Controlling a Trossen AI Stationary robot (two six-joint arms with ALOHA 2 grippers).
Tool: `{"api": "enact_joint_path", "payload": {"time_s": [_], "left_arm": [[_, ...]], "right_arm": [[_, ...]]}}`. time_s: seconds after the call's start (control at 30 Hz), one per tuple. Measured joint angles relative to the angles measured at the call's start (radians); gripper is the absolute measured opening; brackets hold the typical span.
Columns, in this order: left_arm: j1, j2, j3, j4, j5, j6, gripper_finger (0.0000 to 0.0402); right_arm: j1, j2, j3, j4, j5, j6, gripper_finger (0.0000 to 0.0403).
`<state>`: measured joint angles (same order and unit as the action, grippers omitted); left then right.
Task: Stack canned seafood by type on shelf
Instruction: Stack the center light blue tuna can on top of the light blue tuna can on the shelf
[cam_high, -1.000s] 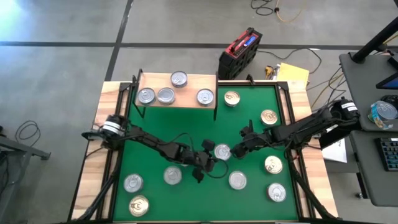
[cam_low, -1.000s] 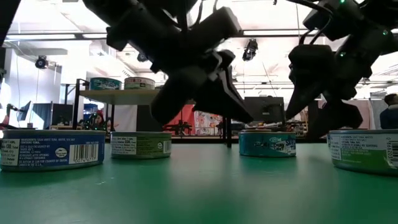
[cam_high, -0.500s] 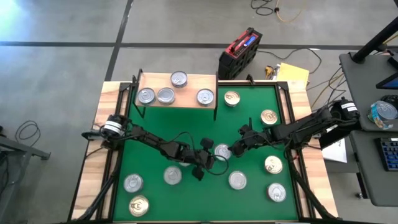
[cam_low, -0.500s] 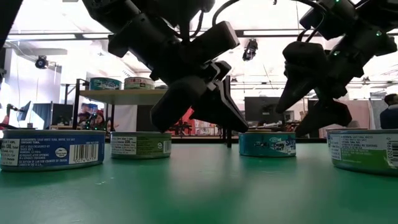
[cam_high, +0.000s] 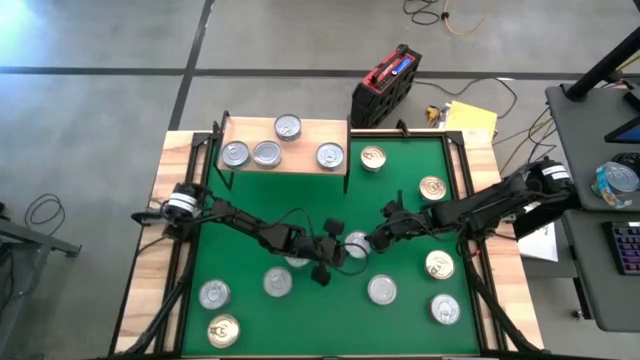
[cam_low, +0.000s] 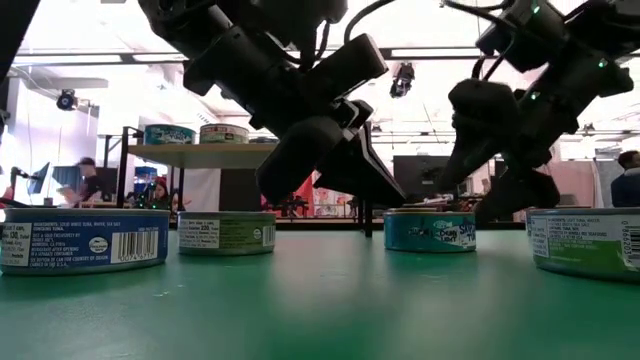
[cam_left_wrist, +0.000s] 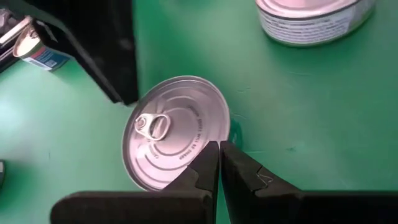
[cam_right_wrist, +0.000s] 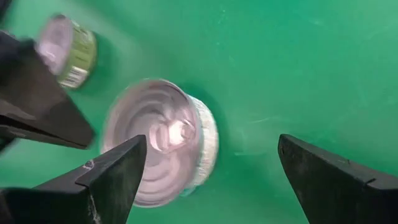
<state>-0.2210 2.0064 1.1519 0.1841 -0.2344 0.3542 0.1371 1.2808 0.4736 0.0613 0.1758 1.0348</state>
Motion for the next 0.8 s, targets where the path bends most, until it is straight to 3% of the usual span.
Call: {"api": "enact_joint_path", "payload": {"time_s": [0.33, 0.8], "left_arm": [[0.024, 0.005, -0.001, 0.002, 0.003, -0.024, 0.0], [0.025, 0.004, -0.009, -0.019, 0.042, -0.053, 0.0]], "right_arm": [[0.0, 0.109, 0.007, 0.105, -0.052, -0.006, 0.0354], [0.0, 0.124, 0.008, 0.162, -0.09, -0.013, 0.0354]]}}
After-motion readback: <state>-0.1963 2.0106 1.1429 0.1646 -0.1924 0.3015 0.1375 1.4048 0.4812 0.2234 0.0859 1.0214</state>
